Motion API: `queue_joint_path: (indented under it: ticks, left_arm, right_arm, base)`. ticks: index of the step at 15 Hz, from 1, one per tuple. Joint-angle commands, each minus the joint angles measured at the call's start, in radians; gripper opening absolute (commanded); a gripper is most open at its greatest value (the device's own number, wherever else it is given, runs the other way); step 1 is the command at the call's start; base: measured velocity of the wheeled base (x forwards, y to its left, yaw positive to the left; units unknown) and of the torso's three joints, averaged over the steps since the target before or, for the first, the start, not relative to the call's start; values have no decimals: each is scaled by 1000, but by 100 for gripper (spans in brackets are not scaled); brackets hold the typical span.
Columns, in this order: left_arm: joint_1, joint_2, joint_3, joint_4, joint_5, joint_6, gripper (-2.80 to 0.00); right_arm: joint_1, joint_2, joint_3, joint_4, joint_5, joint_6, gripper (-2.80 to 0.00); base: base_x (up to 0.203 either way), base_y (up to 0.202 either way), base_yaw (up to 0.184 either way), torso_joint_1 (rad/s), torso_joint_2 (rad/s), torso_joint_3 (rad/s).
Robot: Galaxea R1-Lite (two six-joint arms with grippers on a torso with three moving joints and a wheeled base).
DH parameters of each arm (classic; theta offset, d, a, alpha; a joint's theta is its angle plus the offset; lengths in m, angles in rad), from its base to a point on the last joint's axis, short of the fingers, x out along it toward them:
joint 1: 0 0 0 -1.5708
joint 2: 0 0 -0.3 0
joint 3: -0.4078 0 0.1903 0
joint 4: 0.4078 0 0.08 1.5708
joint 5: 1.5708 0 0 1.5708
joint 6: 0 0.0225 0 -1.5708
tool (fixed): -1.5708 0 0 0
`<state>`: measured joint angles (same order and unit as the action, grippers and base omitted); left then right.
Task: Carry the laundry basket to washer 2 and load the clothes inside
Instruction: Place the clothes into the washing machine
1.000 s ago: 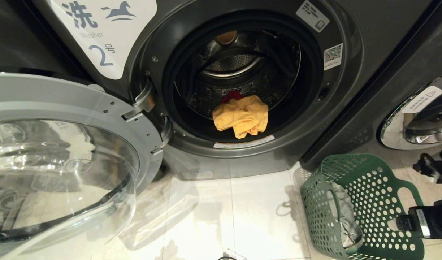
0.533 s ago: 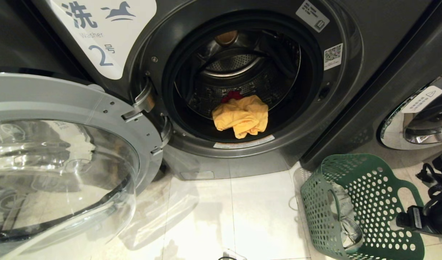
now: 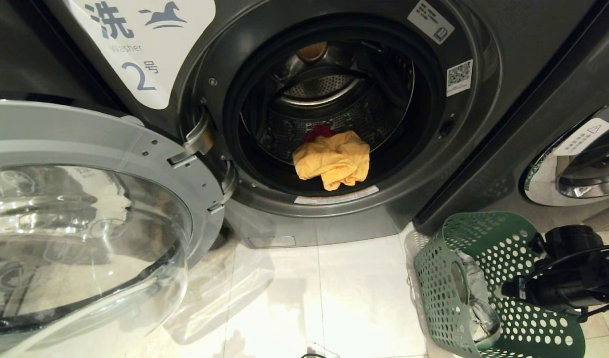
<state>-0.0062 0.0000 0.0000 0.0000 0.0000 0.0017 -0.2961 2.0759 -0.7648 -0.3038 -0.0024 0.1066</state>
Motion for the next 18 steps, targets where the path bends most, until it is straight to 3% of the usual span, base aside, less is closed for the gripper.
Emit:
queue_joint_path:
  ticks: [1, 5, 9, 13, 18]
  left_arm:
    - [0, 0, 0, 0, 0, 0, -280]
    - [0, 0, 0, 0, 0, 0, -280]
    - [0, 0, 0, 0, 0, 0, -280]
    - [0, 0, 0, 0, 0, 0, -280]
    - [0, 0, 0, 0, 0, 0, -280]
  right_arm:
    - [-36, 228, -77, -72, 13, -15, 0]
    - [-99, 459, -267, -127, 36, -69, 0]
    - [-110, 613, -470, -135, 57, -77, 0]
    - [-109, 746, -602, -219, 197, -79, 0]
    - [-110, 909, -849, -287, 202, -75, 0]
  base:
    - [0, 0, 0, 0, 0, 0]
    - [0, 0, 0, 0, 0, 0]
    - [0, 0, 0, 0, 0, 0]
    - [0, 0, 0, 0, 0, 0]
    - [0, 0, 0, 0, 0, 0]
